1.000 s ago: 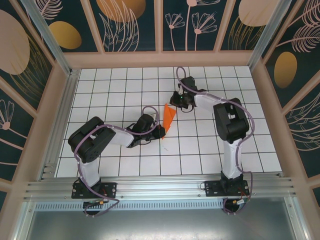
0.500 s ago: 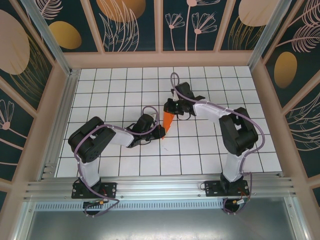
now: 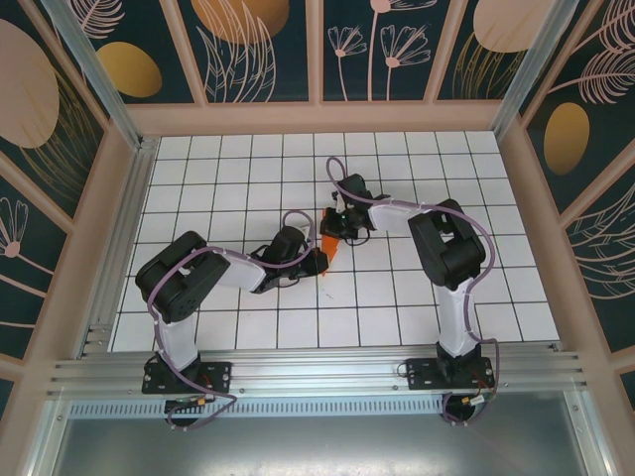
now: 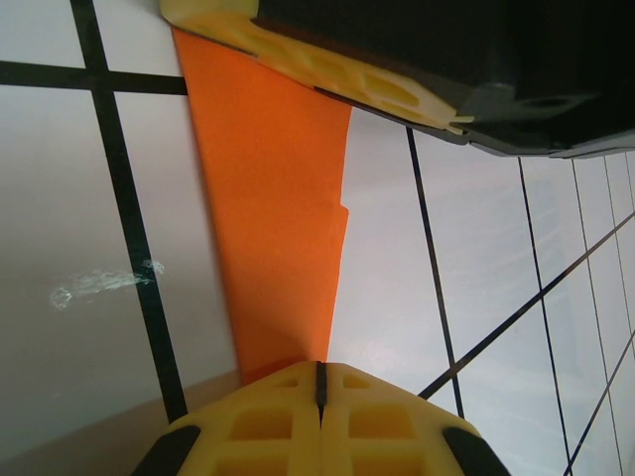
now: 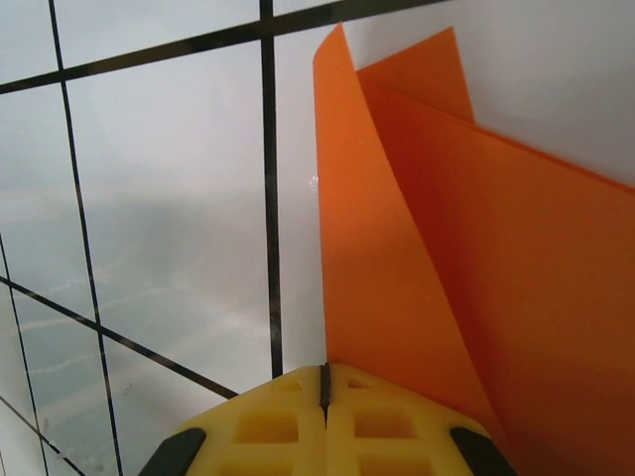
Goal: Fold a paper plane with a square sheet of paper (pick it up from the middle)
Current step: Fold the wing for the fifth time at the center of the table.
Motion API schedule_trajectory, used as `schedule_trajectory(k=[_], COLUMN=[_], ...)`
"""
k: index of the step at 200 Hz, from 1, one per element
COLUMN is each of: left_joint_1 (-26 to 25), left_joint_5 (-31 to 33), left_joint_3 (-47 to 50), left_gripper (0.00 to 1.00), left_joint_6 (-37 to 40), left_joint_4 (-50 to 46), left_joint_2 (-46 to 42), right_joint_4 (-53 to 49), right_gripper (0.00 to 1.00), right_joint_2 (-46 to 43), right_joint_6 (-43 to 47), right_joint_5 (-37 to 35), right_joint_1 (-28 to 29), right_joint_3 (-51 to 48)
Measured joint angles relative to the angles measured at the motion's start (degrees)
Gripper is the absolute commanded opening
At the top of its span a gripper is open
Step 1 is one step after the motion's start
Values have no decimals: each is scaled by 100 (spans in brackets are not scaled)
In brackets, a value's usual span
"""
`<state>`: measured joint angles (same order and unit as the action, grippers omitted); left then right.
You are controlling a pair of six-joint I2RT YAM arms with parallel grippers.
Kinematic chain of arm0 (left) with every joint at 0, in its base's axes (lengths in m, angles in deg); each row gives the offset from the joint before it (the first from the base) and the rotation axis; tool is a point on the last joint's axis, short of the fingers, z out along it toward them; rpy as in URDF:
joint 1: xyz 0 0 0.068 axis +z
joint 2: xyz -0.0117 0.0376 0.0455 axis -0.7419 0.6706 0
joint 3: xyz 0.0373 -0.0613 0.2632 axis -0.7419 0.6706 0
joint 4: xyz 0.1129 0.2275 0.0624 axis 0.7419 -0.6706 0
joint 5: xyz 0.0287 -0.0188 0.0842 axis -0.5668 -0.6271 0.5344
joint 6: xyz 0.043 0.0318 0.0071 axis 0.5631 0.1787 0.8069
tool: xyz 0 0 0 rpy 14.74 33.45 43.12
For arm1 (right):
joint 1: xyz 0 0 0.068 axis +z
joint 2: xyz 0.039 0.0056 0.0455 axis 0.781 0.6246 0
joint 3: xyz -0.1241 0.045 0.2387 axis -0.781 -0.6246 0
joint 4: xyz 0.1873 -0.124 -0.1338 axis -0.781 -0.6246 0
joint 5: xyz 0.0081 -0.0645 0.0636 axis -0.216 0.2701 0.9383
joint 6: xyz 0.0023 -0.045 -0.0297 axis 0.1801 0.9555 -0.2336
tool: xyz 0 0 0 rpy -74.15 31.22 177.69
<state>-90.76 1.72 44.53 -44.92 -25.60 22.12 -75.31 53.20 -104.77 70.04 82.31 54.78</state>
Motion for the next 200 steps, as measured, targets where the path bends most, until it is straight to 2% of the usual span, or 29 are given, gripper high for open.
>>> schedule_trajectory(k=[63, 157, 185, 200], left_joint_1=[0, 0, -48, -122], left_joint_5=[-15, -20, -35, -33], left_joint_3=[85, 138, 125, 127], left_gripper=[0, 0, 9, 11], left_joint_6=[22, 85, 83, 76], left_joint_4=[175, 264, -192, -636], left_joint_2=[7, -15, -249, -450], right_joint_4=[-120, 153, 466, 568], right_gripper=[0, 0, 0, 0], right_joint_2=[280, 612, 501, 319], right_joint_6=[-31, -164, -181, -195], right_joint_5=[-13, -208, -155, -138], right_joint_1=[-46, -409, -404, -372], right_joint_3=[431, 852, 551, 262])
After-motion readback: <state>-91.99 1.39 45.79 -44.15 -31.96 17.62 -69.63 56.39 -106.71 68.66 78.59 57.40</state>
